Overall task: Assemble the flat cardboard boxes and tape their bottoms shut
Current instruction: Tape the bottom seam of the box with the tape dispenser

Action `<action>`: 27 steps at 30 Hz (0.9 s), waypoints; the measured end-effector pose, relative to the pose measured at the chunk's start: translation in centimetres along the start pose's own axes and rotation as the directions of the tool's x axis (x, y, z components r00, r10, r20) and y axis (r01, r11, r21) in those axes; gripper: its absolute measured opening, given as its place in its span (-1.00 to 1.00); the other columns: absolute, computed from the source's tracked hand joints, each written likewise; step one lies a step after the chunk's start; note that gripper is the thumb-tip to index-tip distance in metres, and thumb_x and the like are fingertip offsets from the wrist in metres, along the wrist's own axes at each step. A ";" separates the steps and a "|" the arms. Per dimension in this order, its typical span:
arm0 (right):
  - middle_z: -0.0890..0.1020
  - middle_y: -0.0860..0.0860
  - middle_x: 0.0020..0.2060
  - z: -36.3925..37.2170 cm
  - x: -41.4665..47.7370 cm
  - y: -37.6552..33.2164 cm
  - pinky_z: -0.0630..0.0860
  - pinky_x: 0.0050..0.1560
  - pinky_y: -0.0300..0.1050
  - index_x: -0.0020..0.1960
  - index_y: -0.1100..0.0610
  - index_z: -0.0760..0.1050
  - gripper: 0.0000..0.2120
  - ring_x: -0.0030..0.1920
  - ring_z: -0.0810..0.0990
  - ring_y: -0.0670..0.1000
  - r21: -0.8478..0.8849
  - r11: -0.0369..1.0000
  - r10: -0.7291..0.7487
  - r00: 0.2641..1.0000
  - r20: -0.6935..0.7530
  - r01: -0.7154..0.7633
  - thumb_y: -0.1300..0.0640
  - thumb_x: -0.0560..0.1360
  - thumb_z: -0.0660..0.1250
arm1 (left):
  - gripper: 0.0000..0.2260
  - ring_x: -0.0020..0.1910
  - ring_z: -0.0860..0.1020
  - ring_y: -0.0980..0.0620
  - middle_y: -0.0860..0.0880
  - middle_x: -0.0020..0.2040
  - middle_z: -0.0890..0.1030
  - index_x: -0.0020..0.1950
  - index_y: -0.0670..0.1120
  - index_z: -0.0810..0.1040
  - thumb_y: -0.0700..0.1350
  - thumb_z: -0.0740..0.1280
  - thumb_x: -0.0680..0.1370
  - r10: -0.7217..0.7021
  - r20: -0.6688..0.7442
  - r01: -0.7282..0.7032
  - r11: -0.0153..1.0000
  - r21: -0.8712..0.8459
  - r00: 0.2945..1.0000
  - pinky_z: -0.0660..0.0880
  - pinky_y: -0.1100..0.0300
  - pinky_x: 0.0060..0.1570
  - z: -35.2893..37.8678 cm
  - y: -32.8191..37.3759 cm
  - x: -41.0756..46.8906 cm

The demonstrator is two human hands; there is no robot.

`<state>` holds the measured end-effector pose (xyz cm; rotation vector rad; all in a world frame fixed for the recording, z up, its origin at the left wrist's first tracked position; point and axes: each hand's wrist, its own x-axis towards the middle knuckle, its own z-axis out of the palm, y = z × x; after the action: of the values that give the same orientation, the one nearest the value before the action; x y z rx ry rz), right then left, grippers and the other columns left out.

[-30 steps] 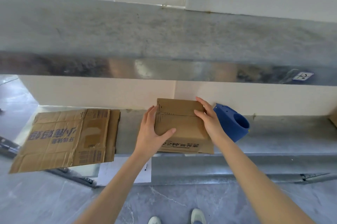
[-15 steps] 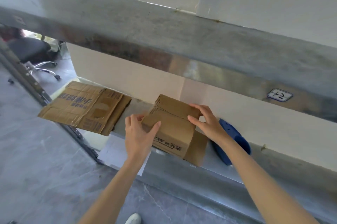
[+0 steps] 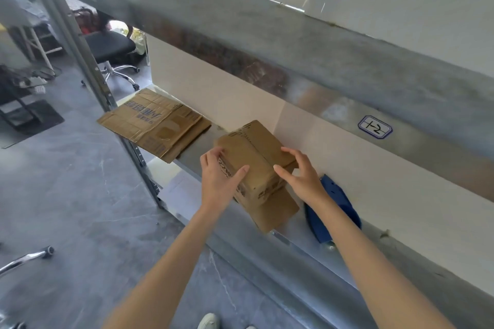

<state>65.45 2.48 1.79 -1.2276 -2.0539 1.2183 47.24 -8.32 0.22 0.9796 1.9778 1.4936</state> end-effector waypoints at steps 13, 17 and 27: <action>0.32 -0.07 0.37 0.4 0.1 -0.4 0.31 0.18 -0.13 0.40 -0.16 0.36 -0.60 0.33 0.35 -0.08 -0.135 0.990 -0.036 0.996 -0.082 0.025 -0.20 0.59 0.22 | -0.43 0.18 0.40 0.16 0.08 0.31 0.35 0.41 0.00 0.35 0.14 0.44 0.49 0.072 0.063 -0.086 0.964 0.253 0.995 0.37 0.21 0.08 -1.5 1.0 0.6; 0.27 -0.04 0.46 -0.4 0.0 -1.6 0.35 0.30 0.00 0.46 -0.08 0.38 -0.57 0.43 0.28 0.01 -0.277 0.961 -0.055 0.991 -0.125 0.018 -0.18 0.64 0.12 | -0.50 0.35 0.38 -0.02 0.01 0.39 0.40 0.42 -0.03 0.39 0.19 0.28 0.57 0.176 0.123 -0.215 0.811 0.545 0.977 0.35 -0.01 0.31 -2.6 1.9 0.1; 0.35 0.05 0.43 -4.3 -4.6 0.8 0.42 0.29 0.08 0.60 -0.09 0.06 -0.45 0.38 0.34 0.13 -0.580 0.807 0.024 0.987 -0.161 -0.114 -0.11 0.66 0.12 | -0.38 0.54 0.18 -0.04 0.00 0.60 0.17 0.53 -0.02 0.30 0.29 -0.11 0.61 0.349 0.463 -0.570 0.339 0.748 0.815 0.14 0.01 0.45 -2.5 4.3 -1.2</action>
<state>71.27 0.65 3.56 -1.6153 -2.3728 0.4813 47.22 -10.13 5.03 2.1996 2.3877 0.3545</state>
